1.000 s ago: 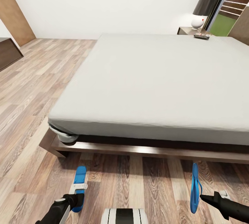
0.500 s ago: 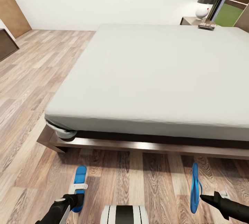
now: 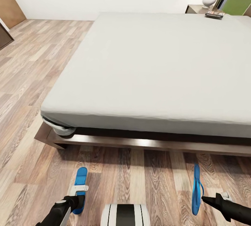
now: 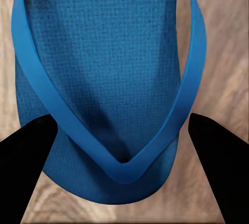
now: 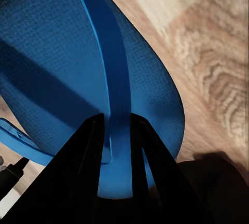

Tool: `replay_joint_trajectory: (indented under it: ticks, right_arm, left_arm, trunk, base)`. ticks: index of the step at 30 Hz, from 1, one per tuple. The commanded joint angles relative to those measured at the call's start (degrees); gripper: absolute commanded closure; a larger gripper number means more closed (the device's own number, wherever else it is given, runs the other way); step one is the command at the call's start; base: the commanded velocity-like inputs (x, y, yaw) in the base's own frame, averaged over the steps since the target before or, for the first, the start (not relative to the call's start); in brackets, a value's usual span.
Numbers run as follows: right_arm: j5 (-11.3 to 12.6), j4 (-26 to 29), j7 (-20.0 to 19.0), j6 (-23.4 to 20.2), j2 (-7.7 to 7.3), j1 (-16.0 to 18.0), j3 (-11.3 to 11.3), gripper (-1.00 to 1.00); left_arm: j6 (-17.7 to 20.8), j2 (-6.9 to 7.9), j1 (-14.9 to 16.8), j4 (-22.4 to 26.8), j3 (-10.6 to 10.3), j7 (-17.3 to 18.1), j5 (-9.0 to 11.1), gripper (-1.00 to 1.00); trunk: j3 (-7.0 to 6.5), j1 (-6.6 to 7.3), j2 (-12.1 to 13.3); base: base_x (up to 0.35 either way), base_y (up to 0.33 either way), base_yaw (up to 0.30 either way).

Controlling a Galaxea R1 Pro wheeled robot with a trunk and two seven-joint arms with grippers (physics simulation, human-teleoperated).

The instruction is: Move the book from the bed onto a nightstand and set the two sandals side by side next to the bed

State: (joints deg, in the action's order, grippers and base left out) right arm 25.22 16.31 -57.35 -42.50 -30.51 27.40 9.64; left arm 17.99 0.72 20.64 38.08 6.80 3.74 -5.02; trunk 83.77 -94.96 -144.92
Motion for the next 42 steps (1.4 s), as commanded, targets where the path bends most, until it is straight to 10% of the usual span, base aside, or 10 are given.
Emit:
replay_joint_trajectory:
  ticks: [1, 24, 42]
  right_arm:
    - [0.09, 0.00, -0.09, -0.30, 0.00, 0.03, 0.17, 1.00]
    - [0.09, -0.01, -0.13, -0.30, 0.00, 0.03, 0.17, 1.00]
    - [0.09, -0.02, -0.09, -0.30, -0.04, 0.03, 0.21, 1.00]
  left_arm:
    - [0.29, -0.03, 0.01, 0.13, 0.24, 0.39, -0.52, 1.00]
    - [0.38, -0.08, 0.01, 0.12, 0.24, 0.57, -0.52, 1.00]
    - [0.30, -0.02, -0.02, 0.14, 0.33, 0.55, -0.52, 1.00]
  trunk:
    - [0.26, -0.01, -0.03]
    - [5.36, -0.61, -0.34]
    - [5.36, -0.61, -0.34]
  base:
    - [0.000, 0.000, 0.000]
    - [0.000, 0.000, 0.000]
    - [0.068, 0.000, 0.000]
